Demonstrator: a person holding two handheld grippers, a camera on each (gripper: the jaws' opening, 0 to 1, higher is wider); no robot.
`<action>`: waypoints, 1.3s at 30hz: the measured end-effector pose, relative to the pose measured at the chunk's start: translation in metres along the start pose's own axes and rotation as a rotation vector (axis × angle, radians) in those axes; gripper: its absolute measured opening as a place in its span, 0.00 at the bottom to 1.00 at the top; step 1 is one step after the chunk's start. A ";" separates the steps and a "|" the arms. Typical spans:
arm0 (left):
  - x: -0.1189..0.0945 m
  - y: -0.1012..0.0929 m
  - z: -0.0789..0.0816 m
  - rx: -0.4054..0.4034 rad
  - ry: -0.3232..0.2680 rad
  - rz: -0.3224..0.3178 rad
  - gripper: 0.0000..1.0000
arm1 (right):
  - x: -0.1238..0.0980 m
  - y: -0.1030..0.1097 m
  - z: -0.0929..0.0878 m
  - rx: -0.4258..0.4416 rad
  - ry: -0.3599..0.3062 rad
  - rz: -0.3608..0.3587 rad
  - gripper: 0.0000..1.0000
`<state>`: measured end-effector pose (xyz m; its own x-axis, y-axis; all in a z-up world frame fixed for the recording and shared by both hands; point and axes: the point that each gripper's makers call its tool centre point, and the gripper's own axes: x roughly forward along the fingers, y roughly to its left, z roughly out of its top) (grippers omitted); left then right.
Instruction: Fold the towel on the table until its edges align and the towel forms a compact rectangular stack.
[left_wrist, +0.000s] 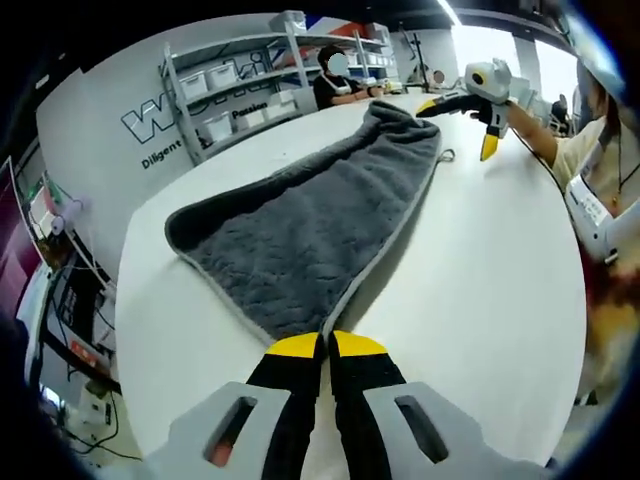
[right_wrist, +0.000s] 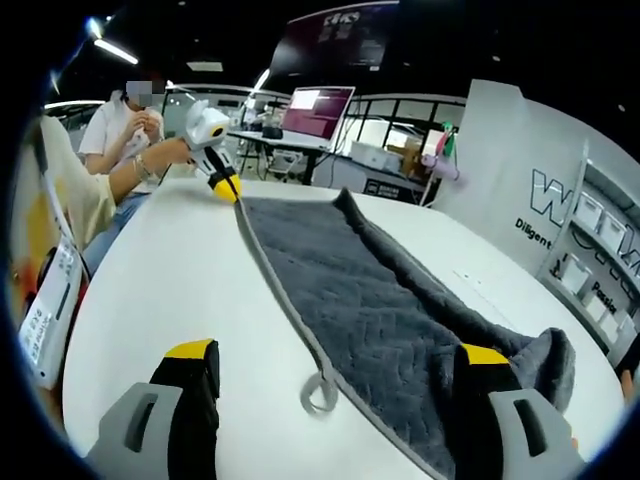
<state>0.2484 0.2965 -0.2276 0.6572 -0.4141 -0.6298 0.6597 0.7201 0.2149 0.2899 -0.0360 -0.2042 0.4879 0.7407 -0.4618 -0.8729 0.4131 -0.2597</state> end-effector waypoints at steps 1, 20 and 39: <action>-0.001 0.001 -0.002 -0.004 0.001 0.003 0.03 | 0.000 0.000 0.000 -0.001 0.002 0.001 0.99; -0.032 0.029 -0.046 -0.074 0.083 0.094 0.03 | 0.004 0.006 -0.007 0.006 0.033 0.023 0.99; -0.052 0.059 -0.073 -0.154 0.085 0.209 0.05 | 0.003 0.008 -0.003 0.008 0.027 0.034 0.99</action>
<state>0.2261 0.4008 -0.2368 0.7362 -0.2036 -0.6455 0.4453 0.8639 0.2353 0.2847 -0.0320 -0.2105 0.4579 0.7397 -0.4932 -0.8888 0.3925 -0.2365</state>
